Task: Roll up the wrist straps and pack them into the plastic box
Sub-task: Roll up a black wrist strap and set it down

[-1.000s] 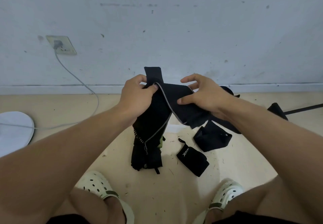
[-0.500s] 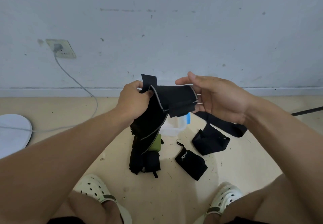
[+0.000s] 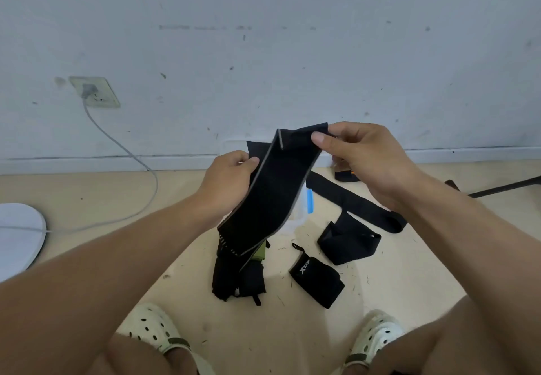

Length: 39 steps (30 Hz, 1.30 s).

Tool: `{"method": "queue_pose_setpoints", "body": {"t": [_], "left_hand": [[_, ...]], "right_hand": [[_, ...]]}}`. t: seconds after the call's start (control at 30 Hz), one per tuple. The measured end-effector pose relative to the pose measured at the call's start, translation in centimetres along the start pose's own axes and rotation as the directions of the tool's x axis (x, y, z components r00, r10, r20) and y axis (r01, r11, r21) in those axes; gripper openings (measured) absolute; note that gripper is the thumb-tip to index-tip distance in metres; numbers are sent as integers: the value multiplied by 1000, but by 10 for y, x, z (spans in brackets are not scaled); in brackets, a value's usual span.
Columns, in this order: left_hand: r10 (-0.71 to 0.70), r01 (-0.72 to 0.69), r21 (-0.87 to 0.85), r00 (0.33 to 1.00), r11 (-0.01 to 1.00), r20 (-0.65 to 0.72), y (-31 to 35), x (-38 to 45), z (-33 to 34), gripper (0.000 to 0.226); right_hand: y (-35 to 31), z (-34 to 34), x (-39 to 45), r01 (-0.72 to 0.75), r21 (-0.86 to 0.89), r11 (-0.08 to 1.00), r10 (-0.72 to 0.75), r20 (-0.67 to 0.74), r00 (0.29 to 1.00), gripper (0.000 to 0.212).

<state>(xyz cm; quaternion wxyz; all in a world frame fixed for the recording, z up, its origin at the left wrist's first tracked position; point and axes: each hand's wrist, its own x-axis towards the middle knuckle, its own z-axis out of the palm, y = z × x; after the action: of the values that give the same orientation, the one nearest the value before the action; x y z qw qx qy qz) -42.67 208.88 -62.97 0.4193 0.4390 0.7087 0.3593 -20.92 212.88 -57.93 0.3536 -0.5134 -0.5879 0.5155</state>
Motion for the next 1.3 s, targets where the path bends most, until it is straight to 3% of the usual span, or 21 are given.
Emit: {"method": "queue_pose_setpoints", "body": {"t": [0.17,0.33,0.5,0.63,0.83,0.97,1.07,1.2,1.23,1.3], "left_hand": [[24,-24,2,998,1000,-59,3,1,-1,41],[83,-84,-8,993,996,-86,7,-1,1,40],[190,-190,-51,982,980,-8,14,-12,2,35],[284,-278,-66,953,958,104,14,-17,4,32],[316,-312,-50,934,949,165,14,-20,5,25],[318,-302,-102,919,948,234,15,-22,5,21],[320,-307,-98,934,946,162,15,-24,8,25],[226,-238,-165,970,957,-90,18,-17,6,21],[221,-235,-134,969,963,-107,18,-16,4,17],[213,-213,-144,977,966,-13,17,-14,1,11]], "right_hand": [[6,-4,7,-2,-31,1000,-4,-174,985,17],[9,-3,7,1,-123,992,-23,-181,983,24],[15,-7,11,2,-163,987,-37,-211,977,15],[14,-5,7,62,-202,977,-95,-159,983,12],[6,1,3,-24,-89,996,24,-5,1000,36],[3,10,-5,48,-15,999,-47,64,997,14],[6,12,-3,77,-9,997,-77,36,996,9],[6,11,-2,75,-12,997,-74,58,996,12],[6,11,-2,77,-21,997,-75,73,994,13],[6,12,-3,86,-46,995,-81,106,991,14]]}}
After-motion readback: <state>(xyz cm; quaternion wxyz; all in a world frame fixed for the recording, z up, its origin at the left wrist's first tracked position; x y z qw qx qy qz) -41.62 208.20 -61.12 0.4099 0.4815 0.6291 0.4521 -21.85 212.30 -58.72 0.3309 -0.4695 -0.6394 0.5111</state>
